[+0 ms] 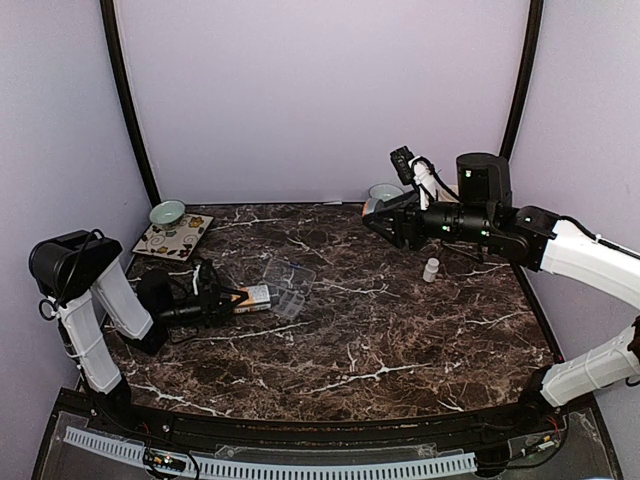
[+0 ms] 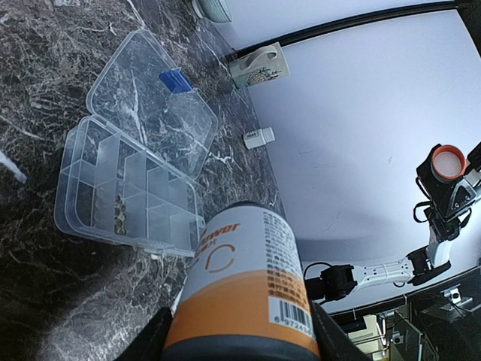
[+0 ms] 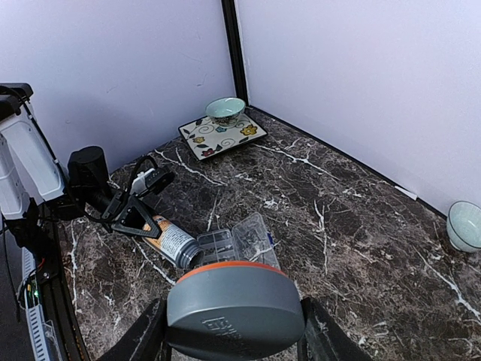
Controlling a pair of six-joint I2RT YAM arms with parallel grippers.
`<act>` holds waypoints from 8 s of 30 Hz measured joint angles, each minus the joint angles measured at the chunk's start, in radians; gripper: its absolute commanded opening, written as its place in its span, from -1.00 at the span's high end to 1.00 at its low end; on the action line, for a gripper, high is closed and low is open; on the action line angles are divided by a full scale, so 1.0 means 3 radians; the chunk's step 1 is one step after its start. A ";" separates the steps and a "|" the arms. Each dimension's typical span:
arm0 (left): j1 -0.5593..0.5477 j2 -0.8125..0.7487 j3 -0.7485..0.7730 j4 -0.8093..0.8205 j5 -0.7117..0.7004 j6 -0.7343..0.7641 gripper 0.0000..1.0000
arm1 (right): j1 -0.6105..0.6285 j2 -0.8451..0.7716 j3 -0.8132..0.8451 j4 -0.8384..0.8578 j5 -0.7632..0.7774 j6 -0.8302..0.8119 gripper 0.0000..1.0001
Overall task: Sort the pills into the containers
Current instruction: Pour the pill into the compartment of the pill container.
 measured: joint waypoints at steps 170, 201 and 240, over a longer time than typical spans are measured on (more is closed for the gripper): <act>-0.0195 -0.0655 0.0627 -0.2330 -0.0375 0.1189 1.00 | 0.0000 0.0093 0.0001 0.0001 0.0000 -0.0004 0.34; -0.0253 -0.0772 0.0703 -0.2639 -0.0477 0.1362 1.00 | 0.0000 0.0112 0.0001 0.0001 -0.0001 -0.0005 0.34; -0.0317 -0.0862 0.0801 -0.2898 -0.0621 0.1475 1.00 | 0.0000 0.0125 0.0001 0.0003 -0.0029 -0.0005 0.34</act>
